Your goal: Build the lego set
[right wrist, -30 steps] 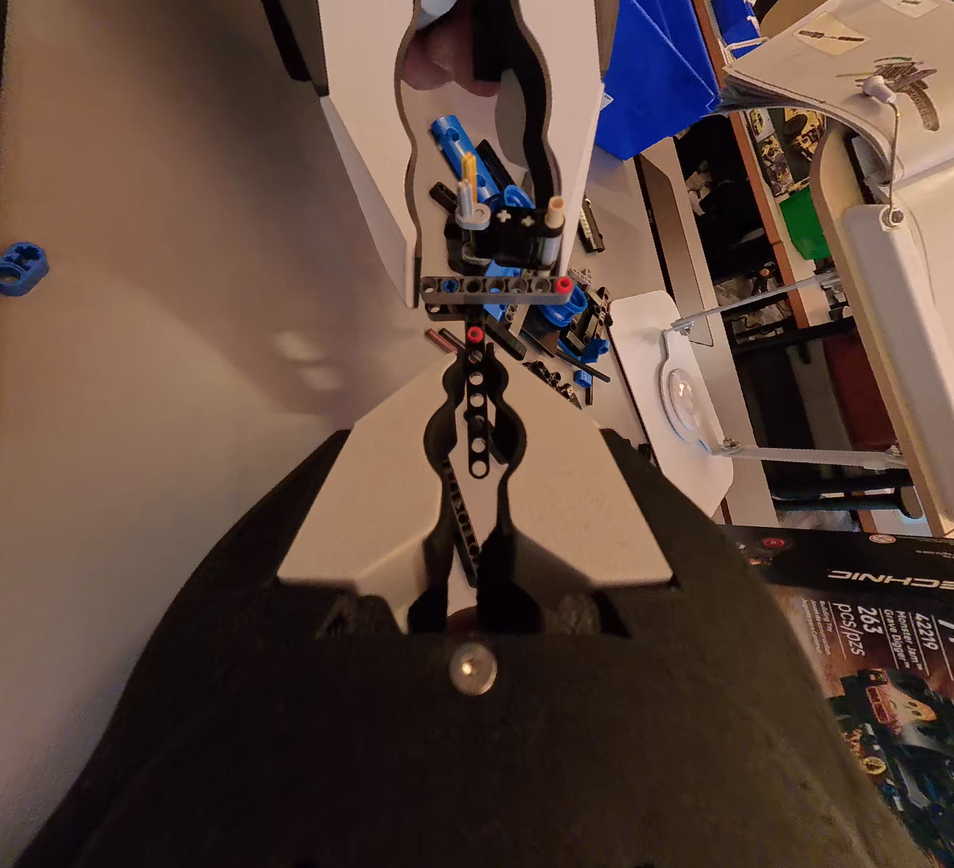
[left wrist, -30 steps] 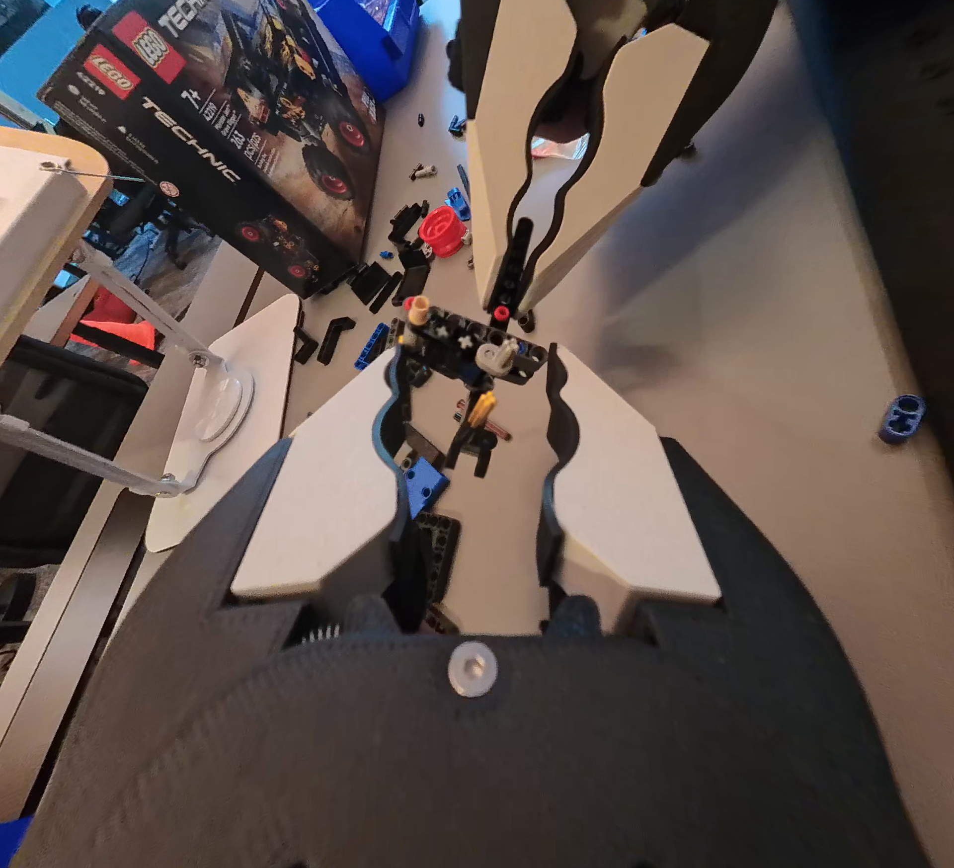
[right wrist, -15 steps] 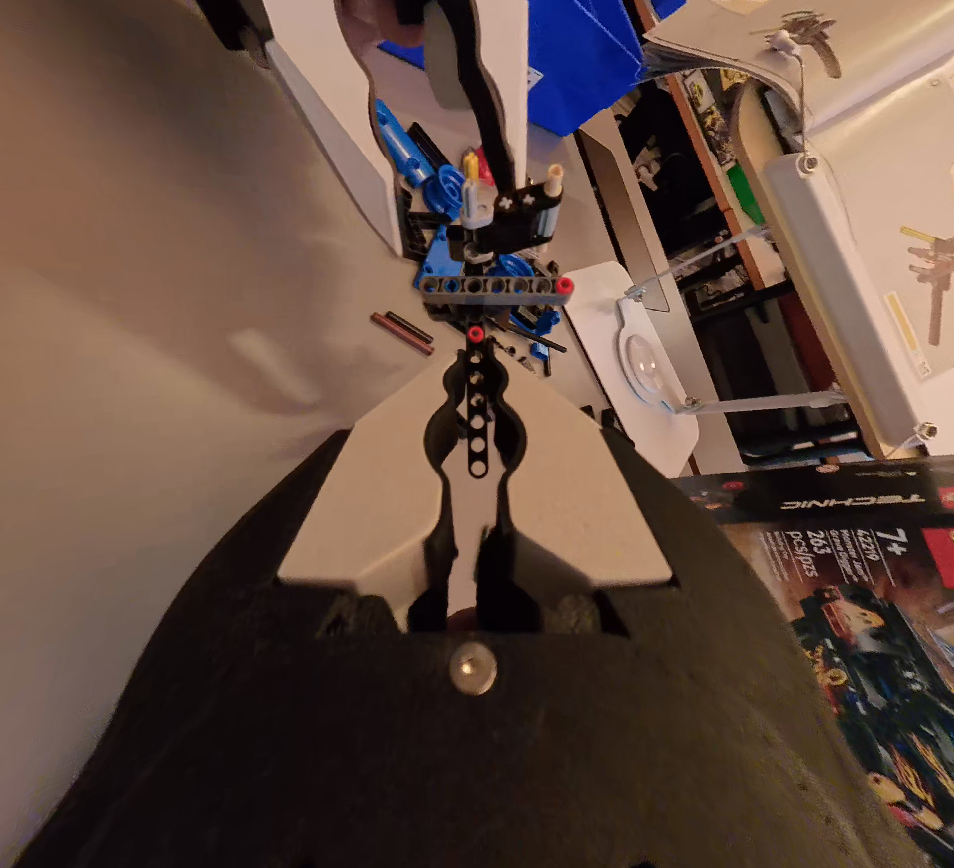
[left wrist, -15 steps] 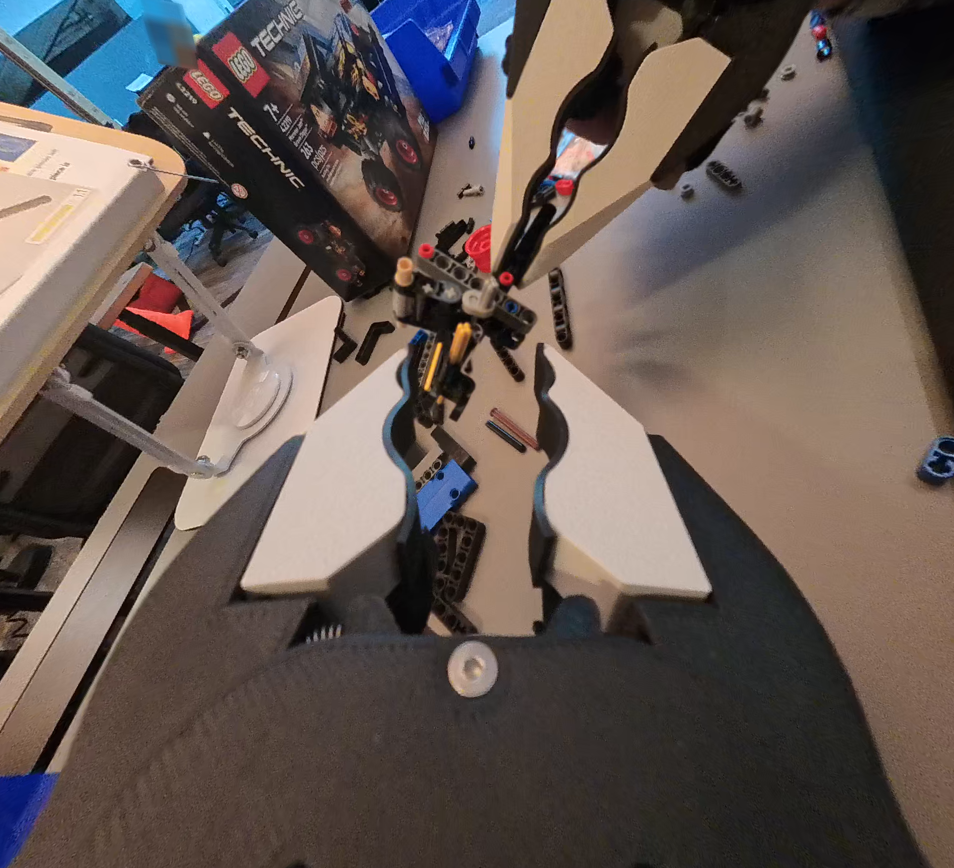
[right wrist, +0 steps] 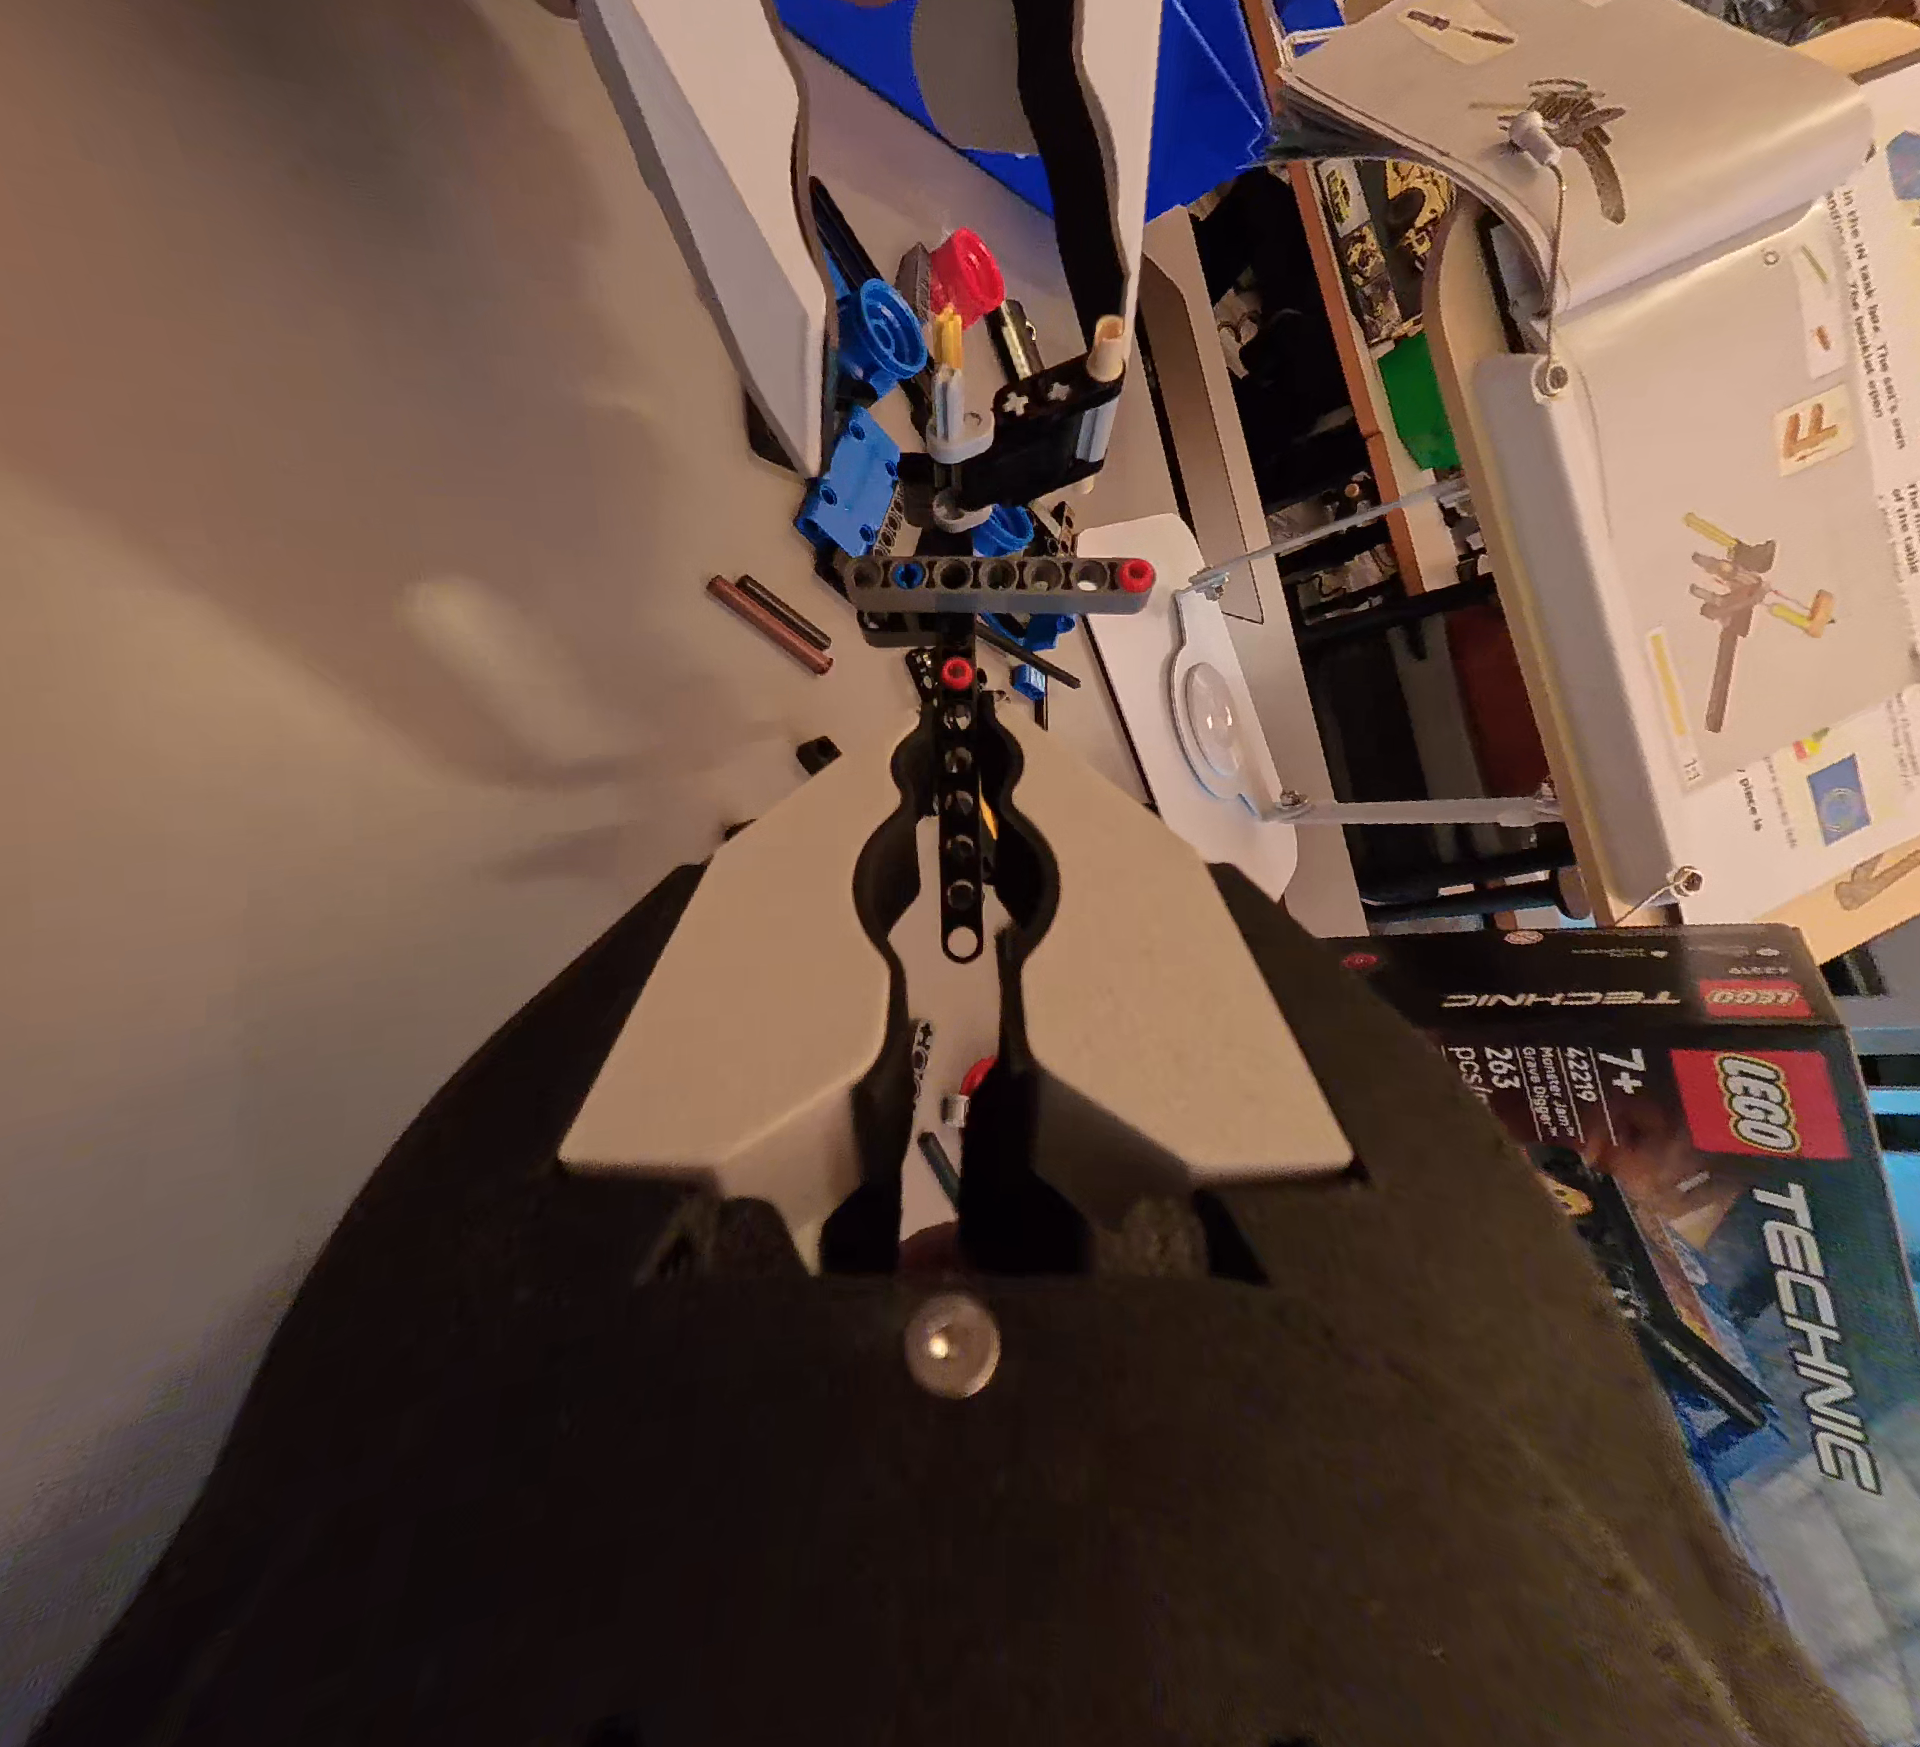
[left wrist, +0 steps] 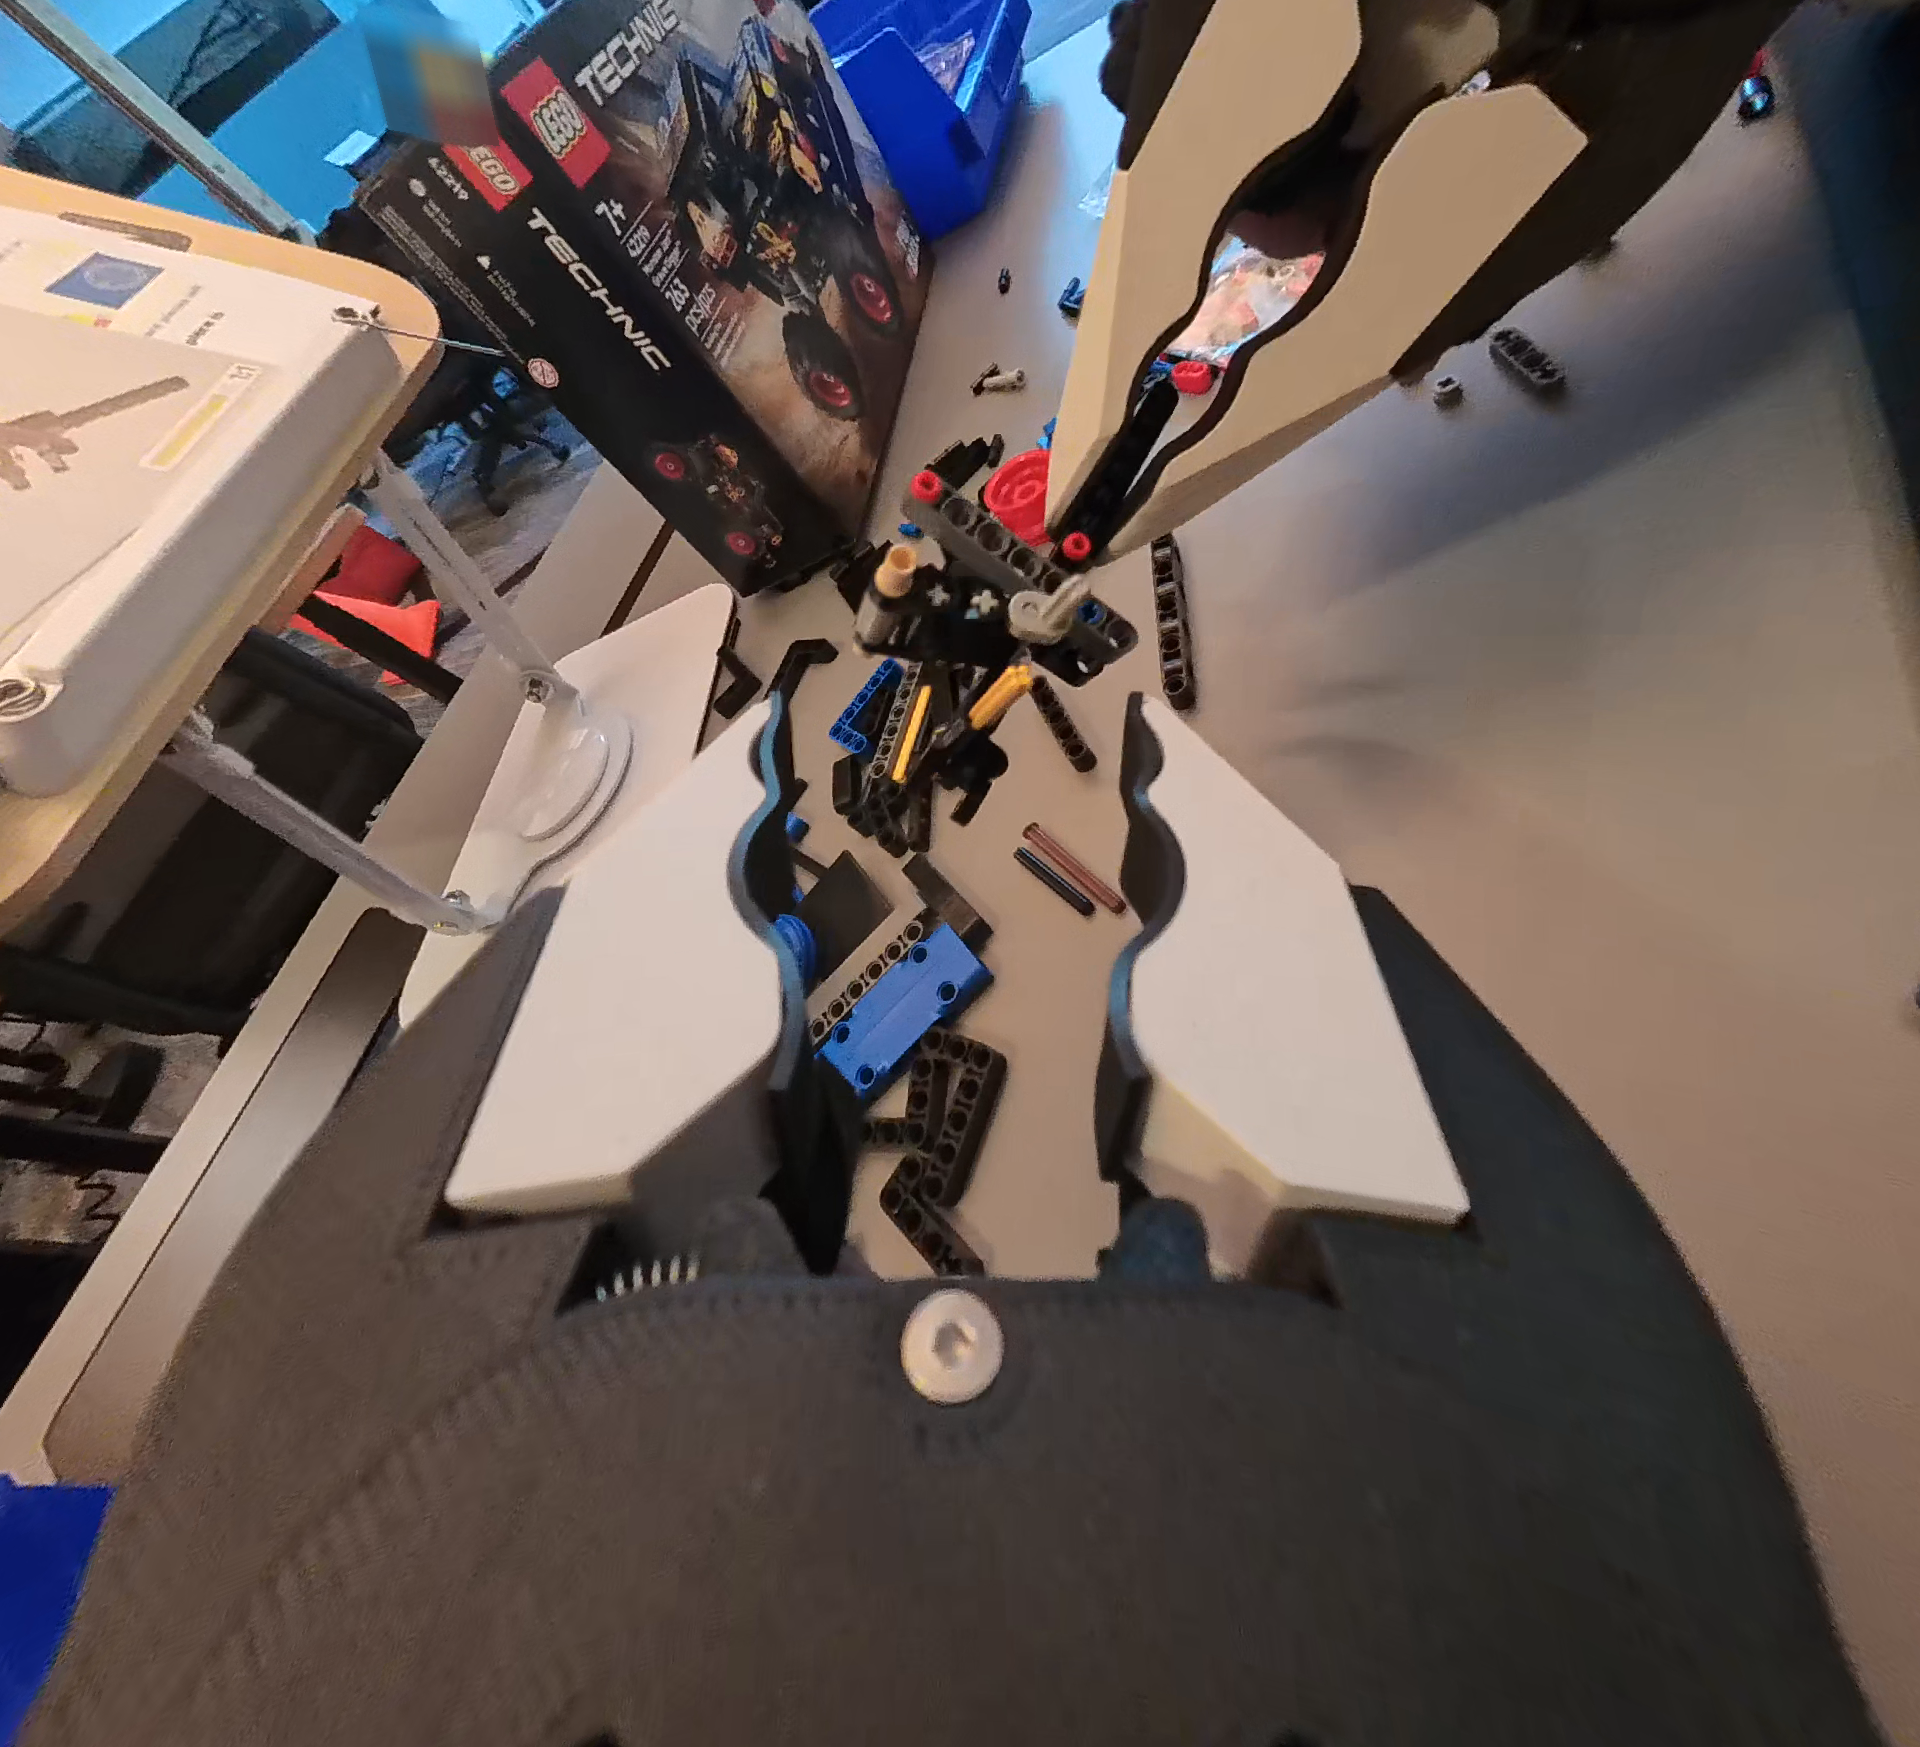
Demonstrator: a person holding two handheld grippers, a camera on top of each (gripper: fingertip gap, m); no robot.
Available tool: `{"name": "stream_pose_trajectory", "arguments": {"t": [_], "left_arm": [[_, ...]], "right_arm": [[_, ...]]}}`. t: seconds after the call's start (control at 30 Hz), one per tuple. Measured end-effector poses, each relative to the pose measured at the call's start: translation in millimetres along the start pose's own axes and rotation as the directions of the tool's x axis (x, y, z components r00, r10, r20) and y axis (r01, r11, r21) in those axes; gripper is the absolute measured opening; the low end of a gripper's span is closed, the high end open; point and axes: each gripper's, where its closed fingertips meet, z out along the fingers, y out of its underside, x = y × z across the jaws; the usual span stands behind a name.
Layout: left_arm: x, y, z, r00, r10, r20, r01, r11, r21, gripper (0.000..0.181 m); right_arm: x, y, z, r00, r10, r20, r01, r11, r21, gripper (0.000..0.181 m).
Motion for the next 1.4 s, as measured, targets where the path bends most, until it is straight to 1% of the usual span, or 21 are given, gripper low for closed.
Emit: {"name": "stream_pose_trajectory", "arguments": {"t": [0.17,0.2,0.23,0.4,0.57,0.67,0.77,0.87,0.93,1.03,1.4], "left_arm": [[6,0,3,1.000,0.014,-0.016,-0.014,1.000,-0.006,0.058],[8,0,3,0.999,0.027,-0.024,-0.028,1.000,-0.006,0.052],[11,-1,4,0.998,0.046,-0.030,-0.046,0.999,-0.004,0.051],[21,5,8,0.989,0.138,-0.047,-0.141,0.989,-0.051,0.052],[29,12,9,0.983,0.164,-0.085,-0.170,0.983,-0.069,0.046],[29,13,9,0.982,0.166,-0.086,-0.172,0.982,-0.076,0.044],[26,12,9,0.986,0.151,-0.075,-0.156,0.985,-0.074,0.049],[23,11,8,0.989,0.133,-0.067,-0.138,0.988,-0.066,0.049],[23,11,7,0.990,0.129,-0.065,-0.133,0.989,-0.063,0.046],[22,14,8,0.990,0.126,-0.060,-0.130,0.988,-0.077,0.033],[21,19,10,0.992,0.114,-0.060,-0.119,0.988,-0.094,0.028]], "right_arm": [[-2,-2,0,1.000,-0.010,0.004,0.010,1.000,0.001,0.006],[-3,-3,0,1.000,-0.017,0.005,0.017,1.000,-0.001,0.006],[-4,-4,1,1.000,-0.024,0.007,0.024,1.000,-0.002,0.006],[-13,-8,4,0.998,-0.056,0.026,0.056,0.998,-0.003,0.006],[-15,-12,5,0.998,-0.053,0.034,0.053,0.999,0.007,0.005],[-17,-11,5,0.998,-0.055,0.041,0.055,0.998,0.004,0.005],[-17,-11,5,0.998,-0.052,0.043,0.052,0.999,0.001,0.005],[-17,-11,5,0.998,-0.040,0.046,0.040,0.999,0.007,0.005],[-17,-11,4,0.998,-0.034,0.047,0.033,0.999,0.009,0.005],[-17,-10,4,0.998,-0.029,0.051,0.029,1.000,0.011,0.006],[-19,-9,3,0.998,-0.021,0.065,0.020,1.000,0.014,0.006]]}}
